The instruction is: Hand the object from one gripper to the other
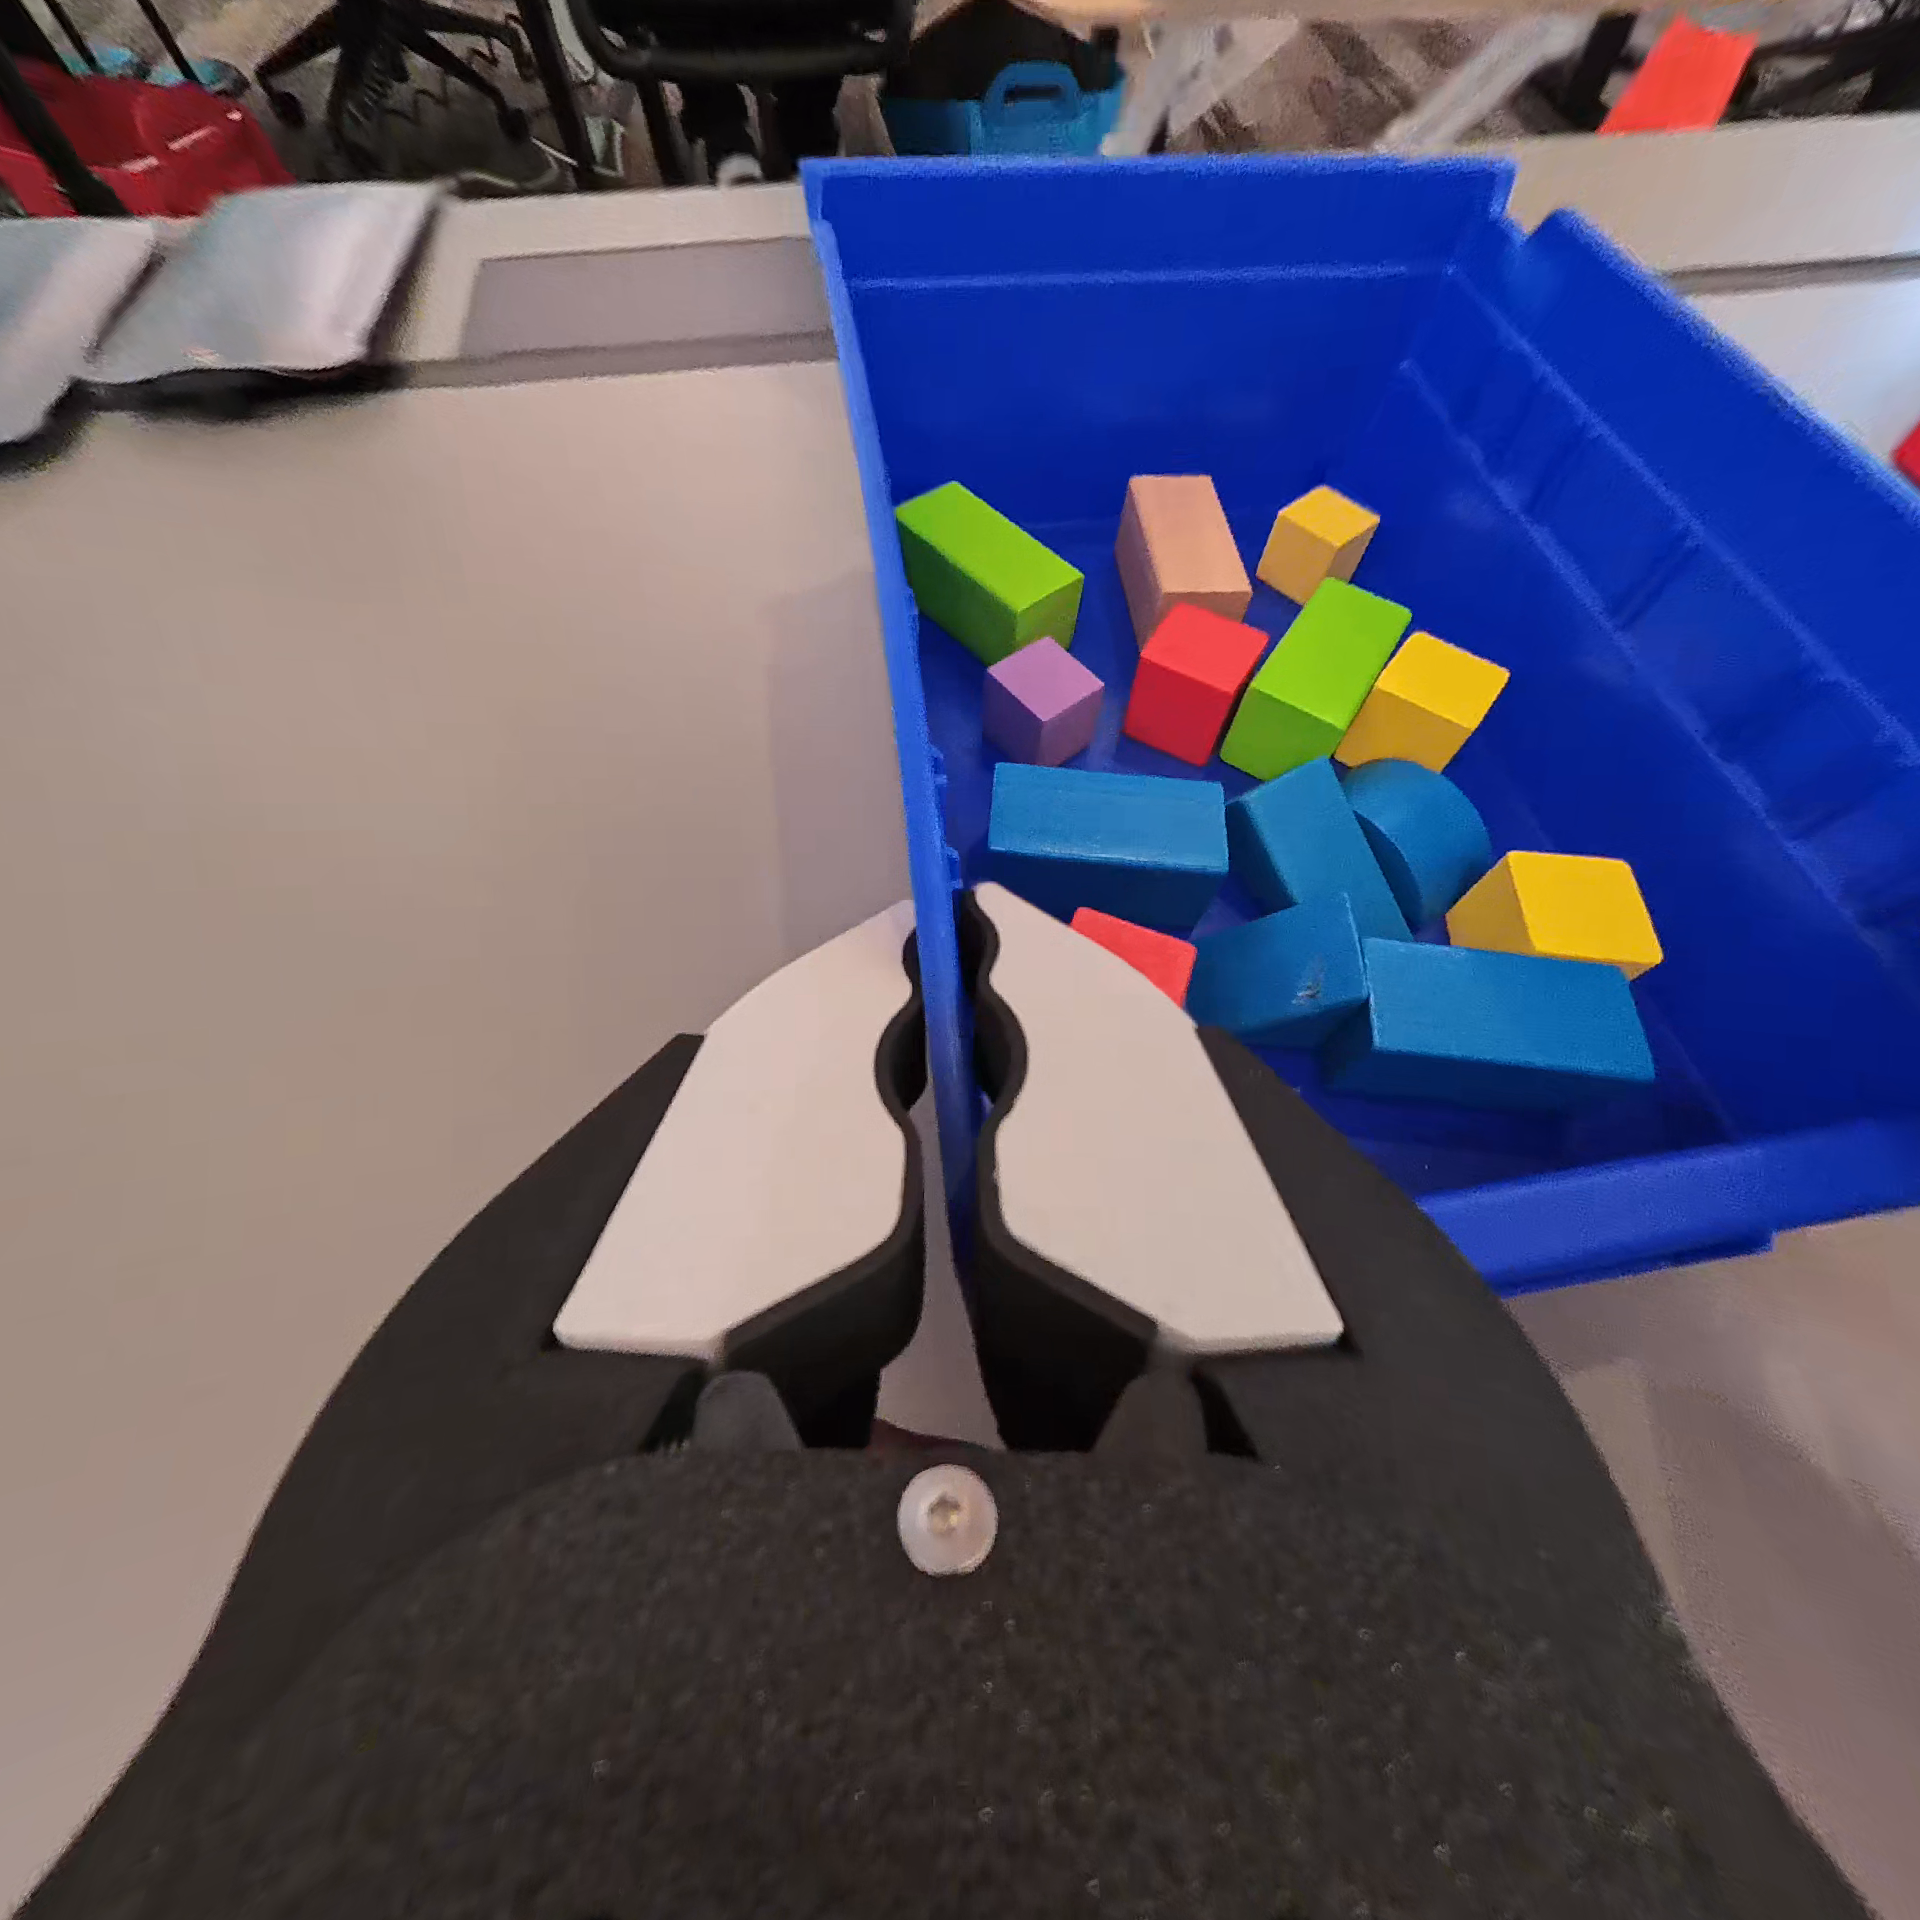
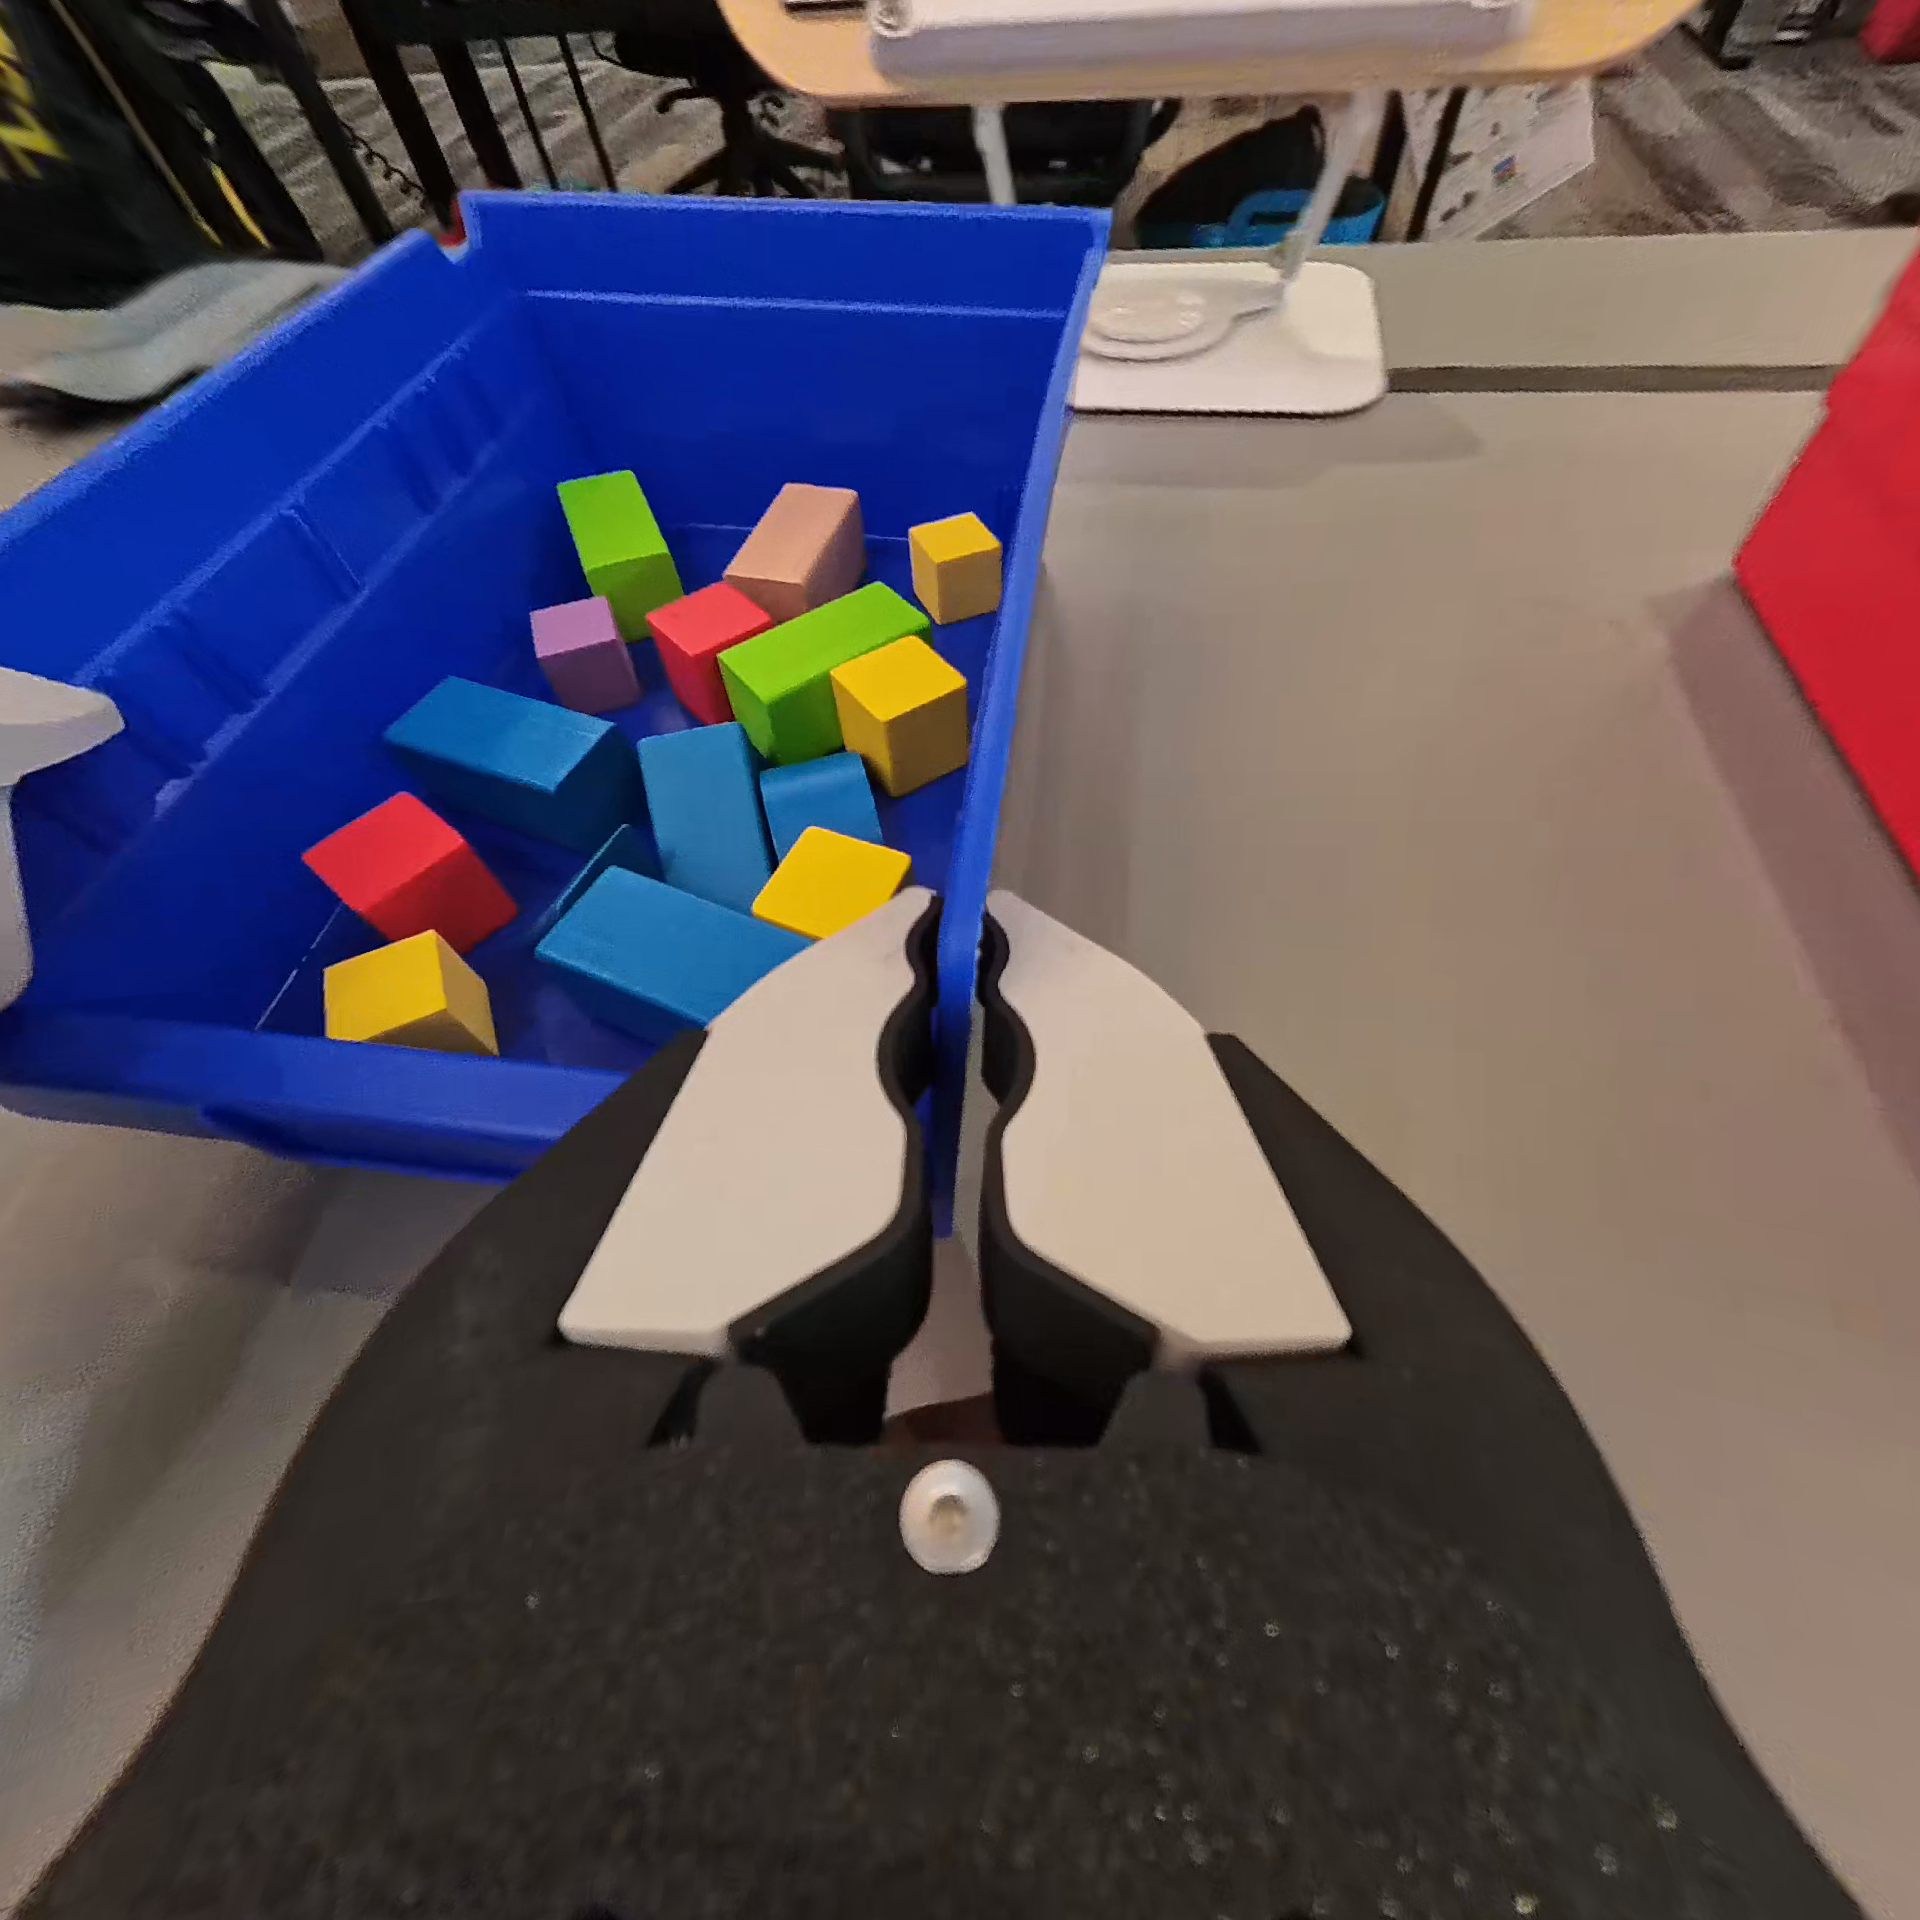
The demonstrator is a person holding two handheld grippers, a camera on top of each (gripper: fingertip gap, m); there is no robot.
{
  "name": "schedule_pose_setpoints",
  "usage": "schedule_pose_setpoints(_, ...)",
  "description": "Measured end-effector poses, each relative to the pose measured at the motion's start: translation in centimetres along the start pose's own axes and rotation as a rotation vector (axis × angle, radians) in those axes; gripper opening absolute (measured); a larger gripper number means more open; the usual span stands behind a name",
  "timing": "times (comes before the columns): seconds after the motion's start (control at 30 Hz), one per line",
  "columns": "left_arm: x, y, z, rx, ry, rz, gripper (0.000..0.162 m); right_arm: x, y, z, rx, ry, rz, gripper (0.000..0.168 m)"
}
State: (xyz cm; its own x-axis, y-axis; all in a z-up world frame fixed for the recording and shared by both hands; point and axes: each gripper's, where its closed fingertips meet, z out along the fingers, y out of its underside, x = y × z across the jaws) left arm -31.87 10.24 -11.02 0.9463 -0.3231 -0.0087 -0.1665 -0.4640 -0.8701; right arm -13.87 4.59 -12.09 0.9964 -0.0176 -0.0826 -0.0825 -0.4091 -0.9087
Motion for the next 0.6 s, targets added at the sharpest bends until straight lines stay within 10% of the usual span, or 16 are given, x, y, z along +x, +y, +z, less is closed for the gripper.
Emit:
schedule_pose_setpoints(0.33,-16.0,-0.3,-2.9,0.094,-0.121,-0.022,0.002,-15.7,-1.7,4.3,0.057,-0.083,-0.031,0.004)
schedule_pose_setpoints(0.6,-19.5,2.7,-1.7,0.018,-0.099,-0.067,0.003,-18.8,0.0,5.4,0.061,-0.121,-0.022,0.005)
